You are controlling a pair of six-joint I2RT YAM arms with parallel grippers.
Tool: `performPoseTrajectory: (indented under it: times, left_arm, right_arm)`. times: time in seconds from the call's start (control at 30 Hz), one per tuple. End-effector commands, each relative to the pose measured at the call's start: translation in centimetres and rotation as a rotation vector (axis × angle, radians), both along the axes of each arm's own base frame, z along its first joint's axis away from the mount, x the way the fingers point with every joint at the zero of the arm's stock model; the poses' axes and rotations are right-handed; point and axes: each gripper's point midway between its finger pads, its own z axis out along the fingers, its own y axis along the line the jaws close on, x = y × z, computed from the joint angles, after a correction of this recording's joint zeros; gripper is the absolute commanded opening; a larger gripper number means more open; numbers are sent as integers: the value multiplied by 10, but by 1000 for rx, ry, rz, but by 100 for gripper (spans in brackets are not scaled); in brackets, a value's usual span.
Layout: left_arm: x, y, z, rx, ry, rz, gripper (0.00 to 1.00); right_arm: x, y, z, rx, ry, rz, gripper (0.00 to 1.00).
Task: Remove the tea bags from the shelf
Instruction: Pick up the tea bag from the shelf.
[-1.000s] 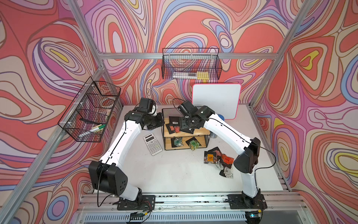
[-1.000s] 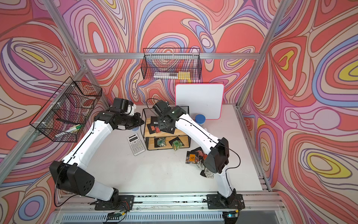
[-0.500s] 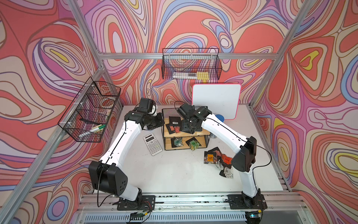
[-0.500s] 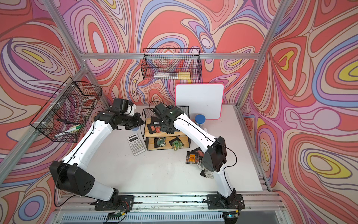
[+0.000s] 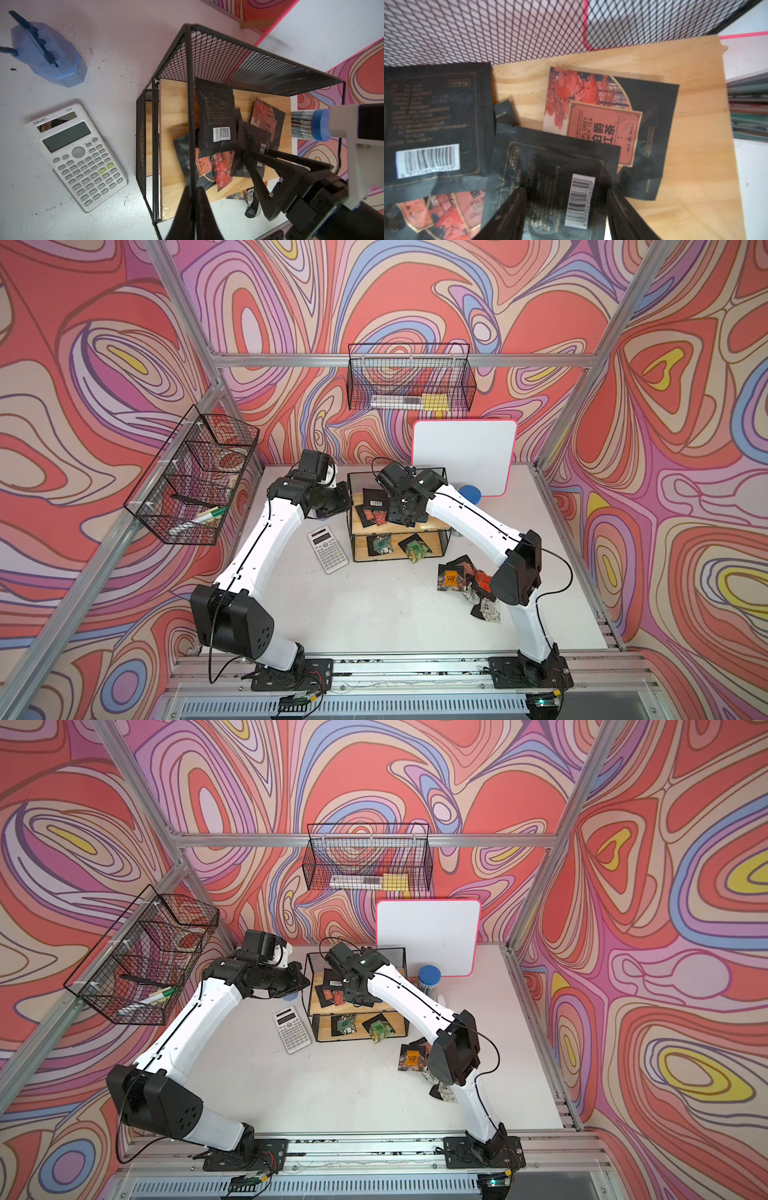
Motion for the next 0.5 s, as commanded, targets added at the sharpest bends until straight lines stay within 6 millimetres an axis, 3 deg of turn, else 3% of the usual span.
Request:
performPoseTrajectory:
  times: [0.0,0.2,0.47]
  left_arm:
    - [10,-2,6,-21,-18,16,0]
    - [9,-2,7,-21,-19,14,0]
    - [10,-2,5,-19,-16,15,0]
  right_arm:
    - [-12,-16,-21,-81,73,-20,55]
    - [-16,-21,-31,-108,103,-31,44]
    - [-19,-17,-36,-75,118,-39,21]
